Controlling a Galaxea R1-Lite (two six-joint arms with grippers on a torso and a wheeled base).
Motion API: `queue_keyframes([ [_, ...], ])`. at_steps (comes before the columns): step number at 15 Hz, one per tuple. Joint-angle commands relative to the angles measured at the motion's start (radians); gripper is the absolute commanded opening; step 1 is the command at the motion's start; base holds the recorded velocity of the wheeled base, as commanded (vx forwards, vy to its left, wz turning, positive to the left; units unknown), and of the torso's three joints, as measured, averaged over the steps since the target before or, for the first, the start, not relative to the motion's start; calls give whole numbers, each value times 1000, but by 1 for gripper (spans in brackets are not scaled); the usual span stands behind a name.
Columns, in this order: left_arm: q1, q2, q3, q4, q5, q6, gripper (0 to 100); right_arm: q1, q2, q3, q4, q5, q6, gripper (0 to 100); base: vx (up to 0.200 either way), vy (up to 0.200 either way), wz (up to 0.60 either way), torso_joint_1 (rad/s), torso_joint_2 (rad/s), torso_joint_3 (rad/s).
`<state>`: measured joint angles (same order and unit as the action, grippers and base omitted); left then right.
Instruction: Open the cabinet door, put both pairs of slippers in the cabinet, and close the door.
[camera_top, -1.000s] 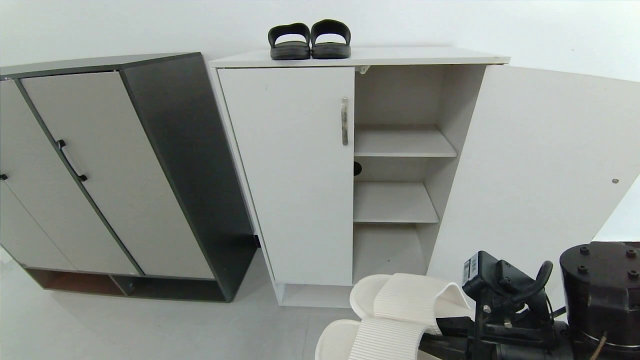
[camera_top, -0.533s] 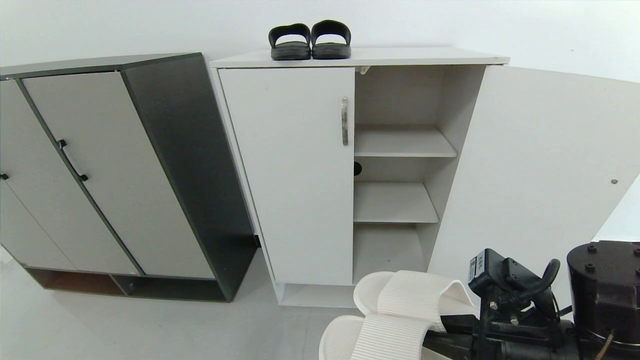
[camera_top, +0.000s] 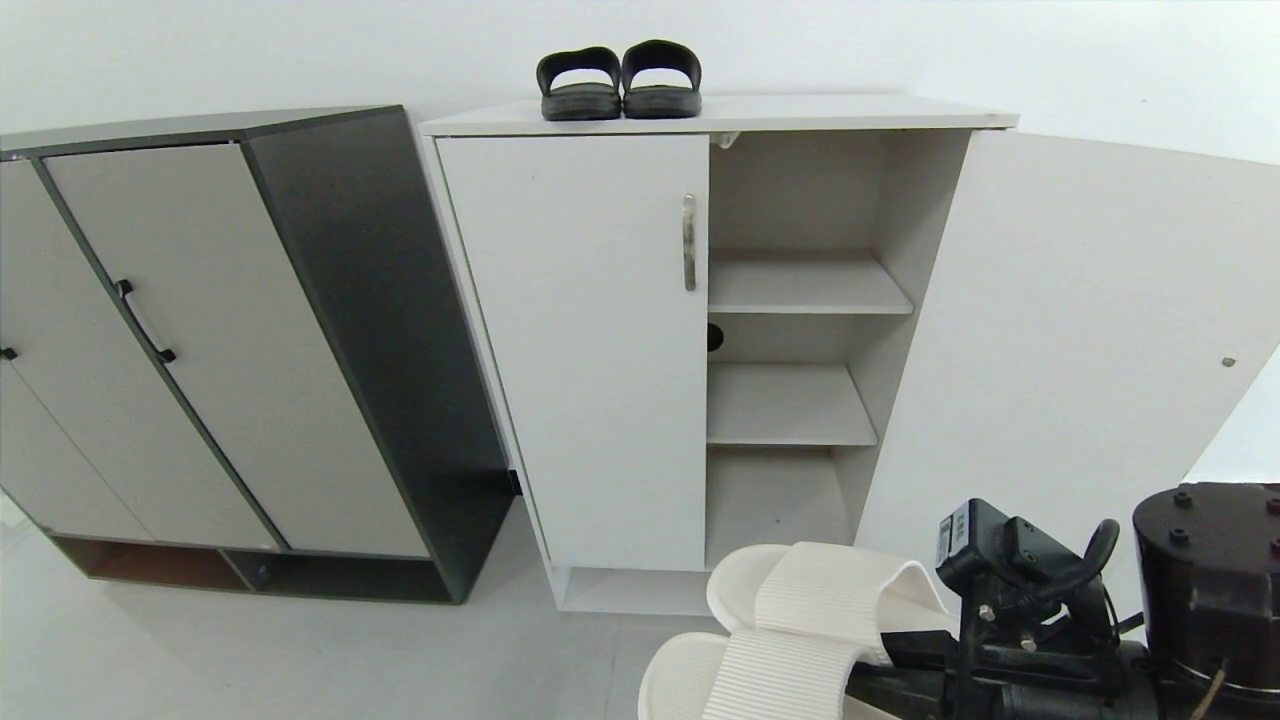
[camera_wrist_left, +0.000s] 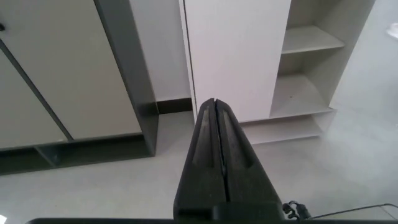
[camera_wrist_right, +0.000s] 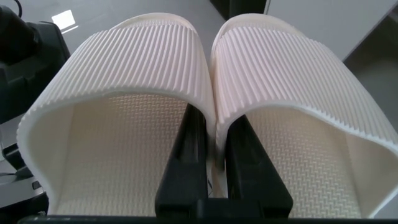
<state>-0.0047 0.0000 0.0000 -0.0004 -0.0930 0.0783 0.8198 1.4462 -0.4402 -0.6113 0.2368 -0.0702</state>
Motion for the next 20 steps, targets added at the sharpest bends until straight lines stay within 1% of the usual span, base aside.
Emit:
queue_keyframes([
  [1,0,2,0,2,-2,-11,0,1,2,6,-1,1,-2,0,0,0,0,0,0,0],
  [3,0,2,0,0,4,3,0,13,13,1,1,-4,-3,0,0,0,0,0,0,0],
  [4,0,2,0,0,7,0,0,25,16,-6,1,-62,0,0,0,0,0,0,0,0],
  [5,0,2,0,0,21,-26,0,55,45,-41,2,-183,20,0,0,0,0,0,0,0],
  [6,0,2,0,0,35,-57,0,88,88,-77,1,-289,69,0,0,0,0,0,0,0],
  [7,0,2,0,0,39,-60,0,114,137,-135,1,-383,144,0,0,0,0,0,0,0],
  [8,0,2,0,0,39,-60,0,137,181,-186,1,-447,210,0,0,0,0,0,0,0],
  [9,0,2,0,0,39,-58,0,151,287,-276,1,-570,287,0,0,0,0,0,0,0],
  [11,0,2,0,0,39,-60,0,147,430,-385,1,-734,351,0,0,0,0,0,0,0],
  [13,0,2,0,0,39,-60,0,134,523,-437,-1,-830,388,0,0,0,0,0,0,0],
  [16,0,2,0,0,39,-60,0,101,569,-471,-1,-880,392,0,0,0,0,0,0,0],
  [20,0,2,0,0,38,-60,0,101,577,-471,-2,-896,392,0,0,-200,0,1,2,2],
])
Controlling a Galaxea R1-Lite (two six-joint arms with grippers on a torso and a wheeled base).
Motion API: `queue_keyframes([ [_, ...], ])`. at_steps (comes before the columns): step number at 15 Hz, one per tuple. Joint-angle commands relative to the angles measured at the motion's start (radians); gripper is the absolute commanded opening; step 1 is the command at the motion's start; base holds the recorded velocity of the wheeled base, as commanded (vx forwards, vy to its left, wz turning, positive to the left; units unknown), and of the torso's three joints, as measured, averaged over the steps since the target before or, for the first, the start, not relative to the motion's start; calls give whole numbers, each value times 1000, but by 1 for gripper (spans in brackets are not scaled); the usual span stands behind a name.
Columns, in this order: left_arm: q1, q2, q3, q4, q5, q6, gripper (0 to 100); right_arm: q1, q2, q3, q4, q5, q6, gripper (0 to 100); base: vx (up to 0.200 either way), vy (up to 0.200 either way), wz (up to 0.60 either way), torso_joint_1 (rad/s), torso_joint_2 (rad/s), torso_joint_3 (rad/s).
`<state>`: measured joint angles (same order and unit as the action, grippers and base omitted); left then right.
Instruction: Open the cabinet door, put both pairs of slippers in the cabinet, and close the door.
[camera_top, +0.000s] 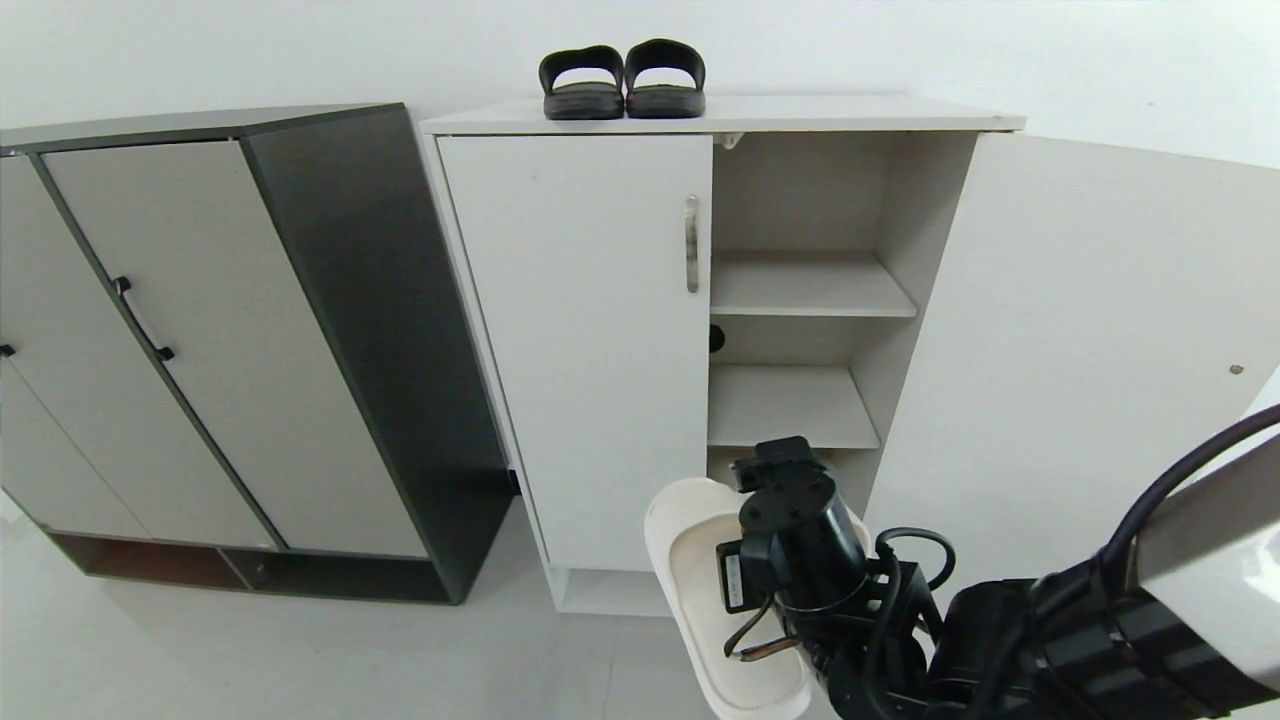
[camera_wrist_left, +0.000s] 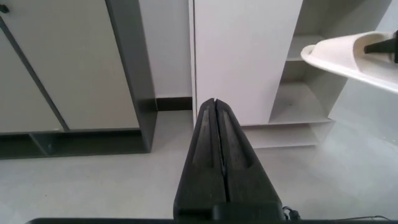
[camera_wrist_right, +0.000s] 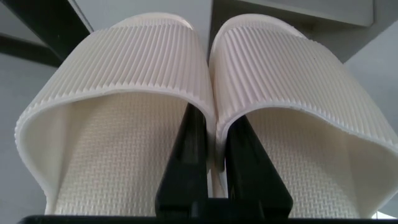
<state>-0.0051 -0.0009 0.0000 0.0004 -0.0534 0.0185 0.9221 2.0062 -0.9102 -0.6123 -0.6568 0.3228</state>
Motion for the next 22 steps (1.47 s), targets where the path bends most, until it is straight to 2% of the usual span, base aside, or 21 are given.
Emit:
queue_keyframes([
  [1,1,2,0,0,0,0,0,-2,17,-1,-1,-3,-1,0,0,-200,0,2,2,2],
  [5,1,2,0,0,0,0,0,-2,17,-1,0,-9,-1,0,0,-200,0,0,5,4],
  [14,1,2,0,0,3,0,0,-23,42,-22,2,-10,-2,0,0,0,0,0,0,0],
  [19,1,2,0,0,3,1,0,-37,95,-137,22,-55,-24,0,0,0,0,0,0,0],
  [22,1,2,0,0,3,3,0,-39,131,-162,26,-56,-24,0,0,0,0,0,0,0],
])
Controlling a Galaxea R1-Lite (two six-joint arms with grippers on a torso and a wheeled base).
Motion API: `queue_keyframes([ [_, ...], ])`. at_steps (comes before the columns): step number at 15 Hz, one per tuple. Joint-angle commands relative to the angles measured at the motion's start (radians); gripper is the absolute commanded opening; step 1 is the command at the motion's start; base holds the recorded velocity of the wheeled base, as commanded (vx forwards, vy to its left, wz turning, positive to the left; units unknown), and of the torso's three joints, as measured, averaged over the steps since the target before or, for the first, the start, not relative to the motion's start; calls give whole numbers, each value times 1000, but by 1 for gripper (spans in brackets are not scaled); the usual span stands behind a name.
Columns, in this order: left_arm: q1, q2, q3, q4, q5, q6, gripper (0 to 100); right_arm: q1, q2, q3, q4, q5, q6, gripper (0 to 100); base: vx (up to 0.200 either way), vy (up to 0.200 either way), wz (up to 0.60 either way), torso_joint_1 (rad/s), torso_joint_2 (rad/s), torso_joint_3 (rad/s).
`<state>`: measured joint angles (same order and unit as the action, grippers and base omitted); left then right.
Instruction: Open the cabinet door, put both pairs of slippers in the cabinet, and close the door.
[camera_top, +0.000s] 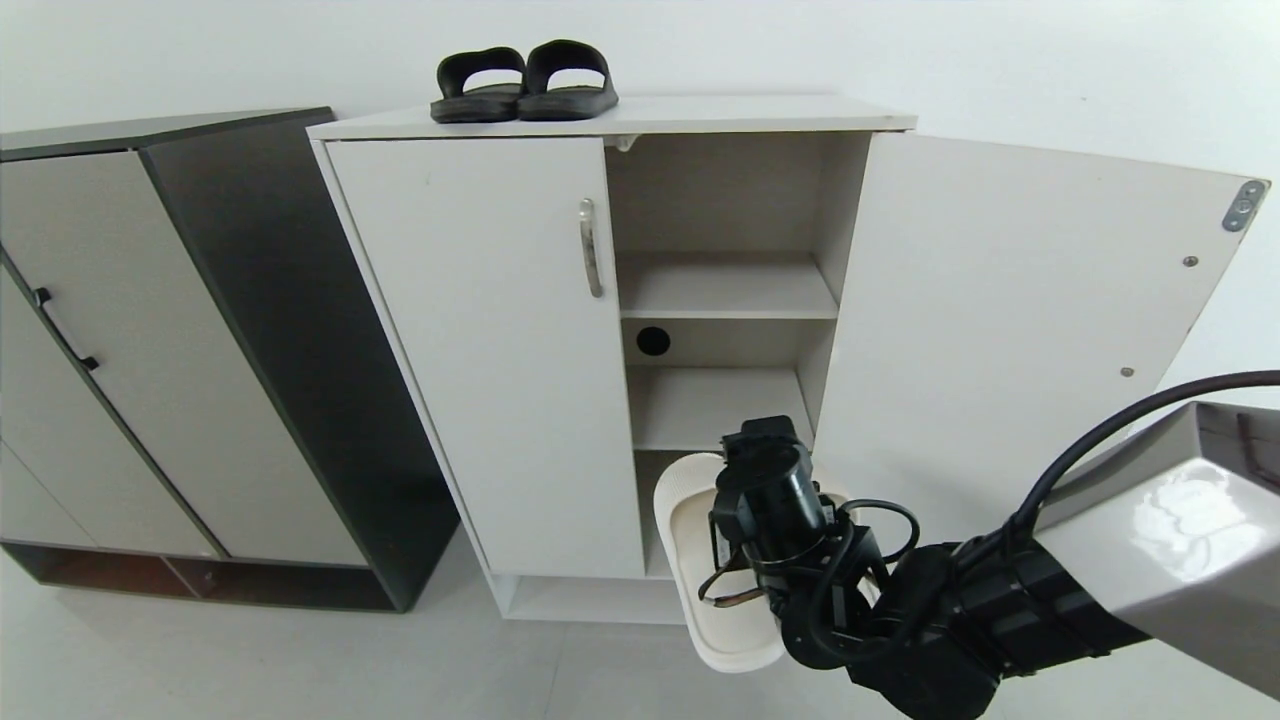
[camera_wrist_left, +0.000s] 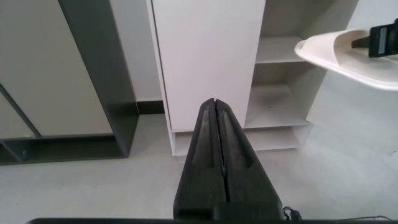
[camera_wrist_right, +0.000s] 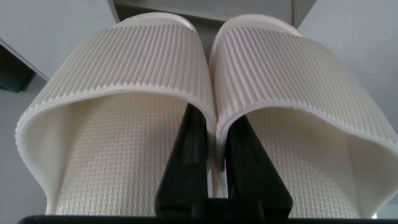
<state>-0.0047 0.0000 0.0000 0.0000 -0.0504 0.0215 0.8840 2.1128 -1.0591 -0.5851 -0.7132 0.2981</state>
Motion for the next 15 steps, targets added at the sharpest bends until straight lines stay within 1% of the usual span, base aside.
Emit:
queue_keyframes([
  [1,0,2,0,0,0,2,0,0,36,-19,-1,0,1,0,0,0,0,0,0,0],
  [3,0,2,0,0,0,3,0,0,67,-47,-1,0,1,0,0,0,0,1,1,-50],
  [6,0,2,0,0,0,5,0,0,108,-113,-1,0,3,0,0,0,0,4,4,-180],
  [8,0,2,0,0,0,6,0,0,122,-124,-7,-6,9,0,0,0,0,7,2,-190],
  [10,0,2,0,0,0,12,0,3,131,-136,-21,-68,9,0,0,0,0,2,7,-198],
  [15,0,2,0,0,0,12,0,3,127,-128,-179,-100,-42,0,0,0,0,0,2,-199],
])
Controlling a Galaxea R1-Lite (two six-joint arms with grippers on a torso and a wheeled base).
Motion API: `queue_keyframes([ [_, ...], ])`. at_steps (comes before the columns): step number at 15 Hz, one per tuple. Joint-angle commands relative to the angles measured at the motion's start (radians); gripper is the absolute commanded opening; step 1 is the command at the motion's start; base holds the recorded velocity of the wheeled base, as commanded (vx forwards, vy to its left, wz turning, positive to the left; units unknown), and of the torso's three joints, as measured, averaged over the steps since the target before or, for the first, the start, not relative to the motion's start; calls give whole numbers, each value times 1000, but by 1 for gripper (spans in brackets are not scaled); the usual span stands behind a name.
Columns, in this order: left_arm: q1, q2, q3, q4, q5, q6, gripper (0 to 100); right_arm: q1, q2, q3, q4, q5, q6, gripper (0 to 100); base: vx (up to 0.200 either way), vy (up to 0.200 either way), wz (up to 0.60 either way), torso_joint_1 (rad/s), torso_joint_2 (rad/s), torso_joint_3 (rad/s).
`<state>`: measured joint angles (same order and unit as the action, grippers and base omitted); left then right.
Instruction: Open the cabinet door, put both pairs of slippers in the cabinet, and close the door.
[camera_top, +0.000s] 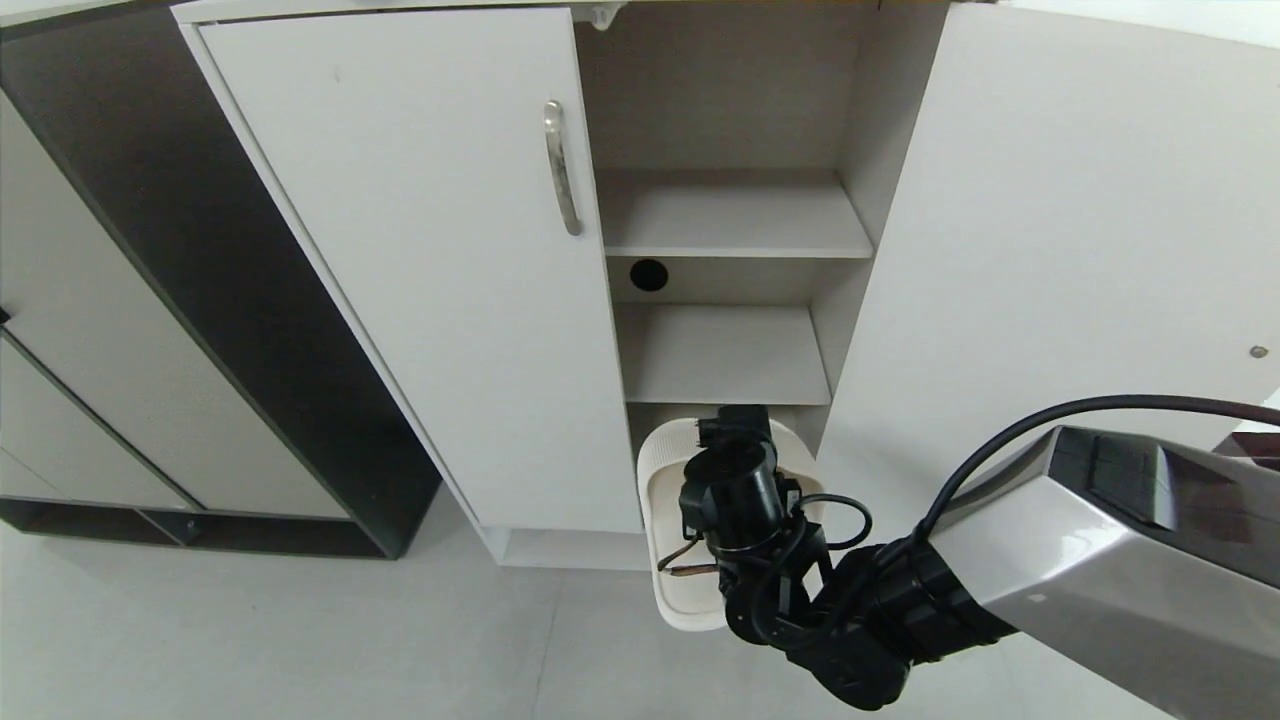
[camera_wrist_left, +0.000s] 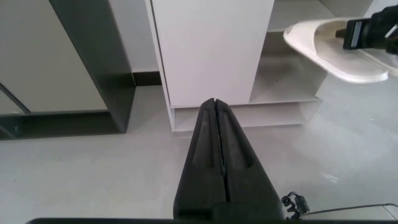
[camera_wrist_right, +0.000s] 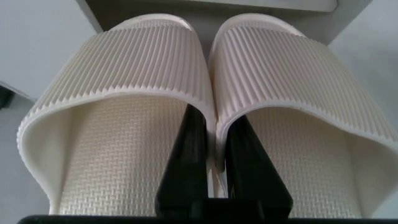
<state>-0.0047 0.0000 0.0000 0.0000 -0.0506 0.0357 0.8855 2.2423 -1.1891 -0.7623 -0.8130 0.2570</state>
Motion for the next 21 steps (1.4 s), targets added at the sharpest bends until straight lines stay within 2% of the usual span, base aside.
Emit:
queue_keyframes([
  [1,0,2,0,0,0,1,0,-3,0,5,-46,-17,-32,0,0,0,0,2,2,-193],
  [6,0,2,0,0,-2,3,0,-34,17,25,-295,-54,-188,0,0,0,0,0,1,-35],
  [13,0,2,0,0,-2,6,0,-46,36,23,-305,-55,-188,0,0,0,0,0,0,0],
  [15,0,2,0,0,-2,6,0,-51,42,23,-305,-55,-188,0,0,200,0,5,2,2],
  [21,0,2,0,0,-2,6,0,-85,59,8,-304,-64,-188,0,0,0,0,0,0,0],
])
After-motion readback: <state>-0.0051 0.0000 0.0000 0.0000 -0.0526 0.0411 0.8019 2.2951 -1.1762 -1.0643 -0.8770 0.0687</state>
